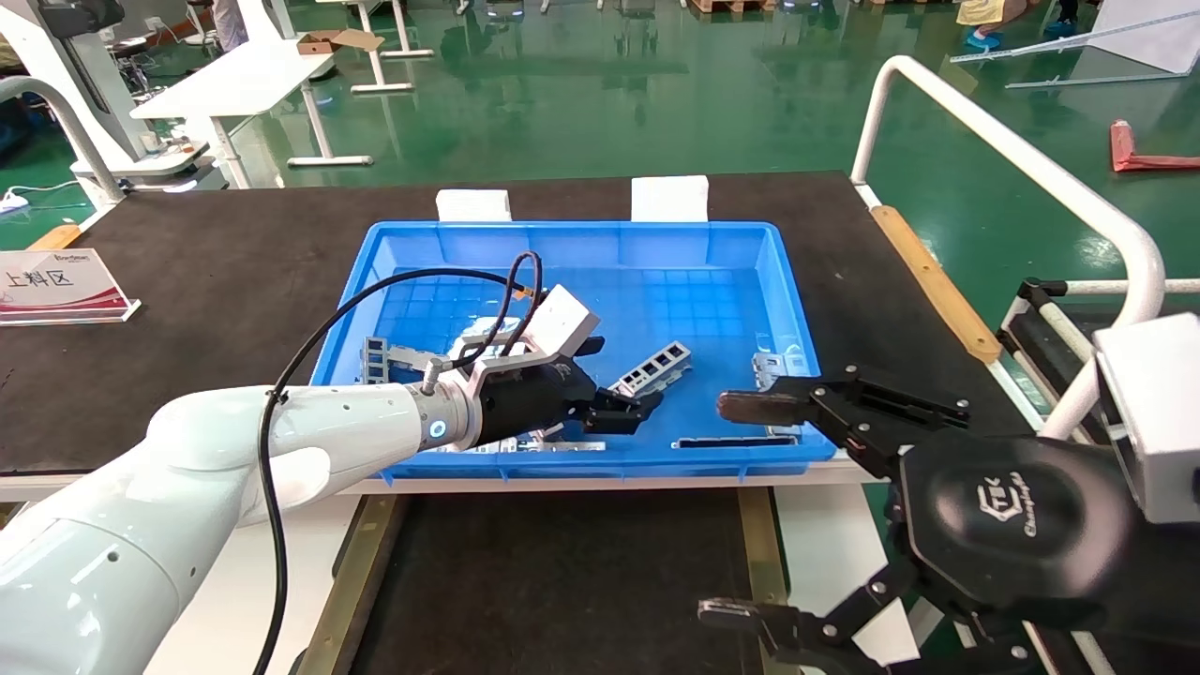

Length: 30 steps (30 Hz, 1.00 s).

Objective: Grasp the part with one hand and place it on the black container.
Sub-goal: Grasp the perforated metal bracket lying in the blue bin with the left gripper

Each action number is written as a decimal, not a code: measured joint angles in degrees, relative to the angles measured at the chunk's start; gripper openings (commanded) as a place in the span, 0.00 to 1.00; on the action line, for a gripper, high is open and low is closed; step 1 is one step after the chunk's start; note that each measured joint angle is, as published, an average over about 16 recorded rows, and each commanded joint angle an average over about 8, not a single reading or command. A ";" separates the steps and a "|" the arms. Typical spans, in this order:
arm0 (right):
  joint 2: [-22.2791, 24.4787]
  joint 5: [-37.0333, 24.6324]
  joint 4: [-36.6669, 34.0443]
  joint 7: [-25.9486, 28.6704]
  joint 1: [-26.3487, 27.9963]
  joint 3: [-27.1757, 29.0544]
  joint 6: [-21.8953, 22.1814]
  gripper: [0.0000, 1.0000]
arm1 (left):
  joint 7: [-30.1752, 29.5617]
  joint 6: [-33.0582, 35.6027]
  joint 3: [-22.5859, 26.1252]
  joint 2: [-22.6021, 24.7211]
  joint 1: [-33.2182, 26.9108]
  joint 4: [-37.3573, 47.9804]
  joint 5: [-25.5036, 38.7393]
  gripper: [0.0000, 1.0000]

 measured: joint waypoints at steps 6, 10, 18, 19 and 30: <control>0.00 0.01 0.00 0.00 0.00 -0.01 0.00 0.00 | -0.52 -1.49 2.39 -0.05 0.35 -0.40 -2.30 0.00; 0.01 0.01 0.00 -0.01 0.00 -0.01 0.01 0.00 | -0.65 -2.17 3.85 -0.08 0.52 -0.45 -3.76 0.00; 0.01 0.02 0.00 -0.01 0.01 -0.03 0.01 0.00 | -0.60 -3.04 6.32 -0.16 0.52 -0.15 -6.48 0.00; 0.01 0.02 0.00 -0.01 0.01 -0.03 0.01 0.00 | -0.57 -3.13 6.59 -0.16 0.50 -0.09 -6.81 0.00; 0.02 0.03 0.00 -0.02 0.01 -0.04 0.02 0.00 | -0.44 -3.50 9.06 -0.21 0.38 0.08 -10.59 0.00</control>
